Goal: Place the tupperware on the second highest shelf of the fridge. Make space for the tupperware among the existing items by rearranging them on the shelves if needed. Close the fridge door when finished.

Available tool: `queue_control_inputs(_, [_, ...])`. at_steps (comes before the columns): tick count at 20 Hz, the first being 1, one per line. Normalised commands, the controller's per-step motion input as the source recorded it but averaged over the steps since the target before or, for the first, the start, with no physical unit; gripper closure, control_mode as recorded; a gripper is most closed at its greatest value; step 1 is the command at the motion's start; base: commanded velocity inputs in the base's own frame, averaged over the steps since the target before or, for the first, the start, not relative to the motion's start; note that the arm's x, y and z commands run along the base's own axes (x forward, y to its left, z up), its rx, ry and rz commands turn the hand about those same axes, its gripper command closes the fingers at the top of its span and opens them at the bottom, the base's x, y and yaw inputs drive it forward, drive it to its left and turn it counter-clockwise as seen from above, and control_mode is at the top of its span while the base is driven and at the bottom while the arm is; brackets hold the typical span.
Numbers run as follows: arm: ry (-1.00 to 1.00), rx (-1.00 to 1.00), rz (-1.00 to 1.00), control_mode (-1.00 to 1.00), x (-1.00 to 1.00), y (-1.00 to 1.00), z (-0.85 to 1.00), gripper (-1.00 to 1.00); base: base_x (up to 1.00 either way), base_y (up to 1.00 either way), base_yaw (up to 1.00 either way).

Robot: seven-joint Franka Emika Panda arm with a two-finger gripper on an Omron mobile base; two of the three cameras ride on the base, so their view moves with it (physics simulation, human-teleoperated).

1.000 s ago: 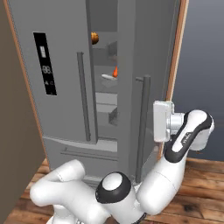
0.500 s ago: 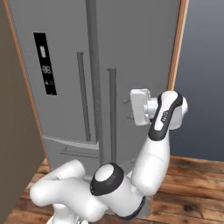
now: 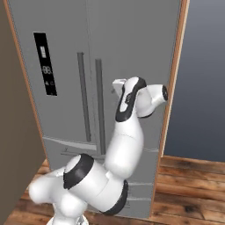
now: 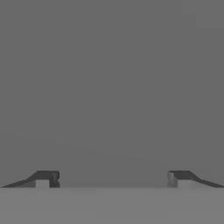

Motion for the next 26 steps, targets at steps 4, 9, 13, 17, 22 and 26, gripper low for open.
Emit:
queue_control_inputs(4, [-0.12,-0.18,-0.73,-1.0,0.47,0.27,0.19,-1.0,0.0,0.0,0.0])
queue_control_inputs(9, [-0.1,-0.15,-0.67,-1.0,0.63,0.26,0.17,-1.0,0.0,0.0,0.0])
queue_control_inputs(13, [-0.07,-0.05,-0.5,-1.0,0.85,0.13,0.06,-1.0,0.0,0.0,0.0])
queue_control_inputs(17, [0.0,0.0,-0.33,-1.0,0.93,0.0,0.0,-1.0,0.0,0.0,0.0])
queue_control_inputs(22, [-0.04,0.0,-0.22,-1.0,0.44,-0.22,-0.12,-1.0,0.0,0.0,0.0])
queue_control_inputs(26, [-0.46,0.0,-0.22,-1.0,-0.26,-0.28,-0.97,-1.0,0.0,0.0,0.0])
